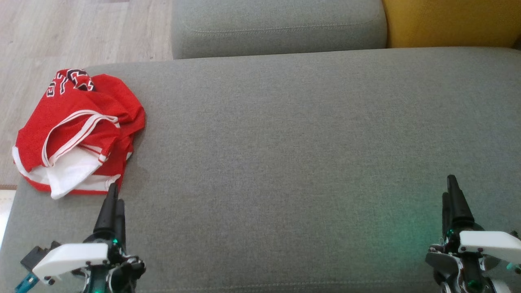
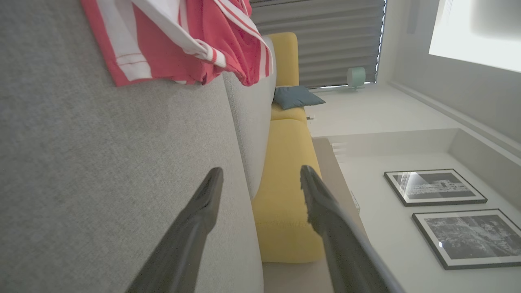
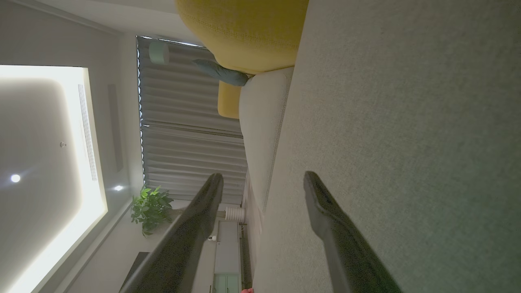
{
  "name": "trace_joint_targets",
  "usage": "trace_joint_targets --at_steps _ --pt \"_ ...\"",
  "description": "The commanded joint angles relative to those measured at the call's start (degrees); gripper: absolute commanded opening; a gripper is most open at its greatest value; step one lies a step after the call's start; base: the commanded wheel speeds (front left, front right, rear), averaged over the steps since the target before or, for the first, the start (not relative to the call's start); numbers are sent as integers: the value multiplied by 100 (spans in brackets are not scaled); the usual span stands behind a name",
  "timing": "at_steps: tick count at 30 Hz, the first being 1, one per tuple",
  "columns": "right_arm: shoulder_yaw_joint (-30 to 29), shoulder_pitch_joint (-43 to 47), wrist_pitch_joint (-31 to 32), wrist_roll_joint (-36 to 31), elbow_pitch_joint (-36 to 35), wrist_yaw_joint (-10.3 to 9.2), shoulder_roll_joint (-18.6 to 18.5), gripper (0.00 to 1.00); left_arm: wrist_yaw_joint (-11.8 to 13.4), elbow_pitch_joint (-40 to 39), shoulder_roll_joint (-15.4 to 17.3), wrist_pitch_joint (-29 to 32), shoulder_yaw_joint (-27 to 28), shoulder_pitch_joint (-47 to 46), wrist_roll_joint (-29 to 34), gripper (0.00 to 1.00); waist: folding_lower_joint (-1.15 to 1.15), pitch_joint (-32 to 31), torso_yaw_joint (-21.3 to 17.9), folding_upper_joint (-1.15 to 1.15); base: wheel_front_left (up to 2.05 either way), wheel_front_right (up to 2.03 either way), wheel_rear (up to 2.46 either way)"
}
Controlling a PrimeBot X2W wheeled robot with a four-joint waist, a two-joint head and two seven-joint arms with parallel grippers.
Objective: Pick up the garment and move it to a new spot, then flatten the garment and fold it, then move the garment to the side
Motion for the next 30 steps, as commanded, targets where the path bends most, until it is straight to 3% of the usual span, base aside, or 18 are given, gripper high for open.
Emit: trace_joint_targets --at_steps 1,30 --pt "41 -292 -59 -145 -238 -1 -156 100 -15 -248 90 -49 -7 -313 148 100 0 -2 1 0 0 0 0" --pt "304 -325 -267 -2736 -734 -2 -158 100 4 -553 260 -518 -269 -412 2614 100 0 -57 -11 0 0 0 0"
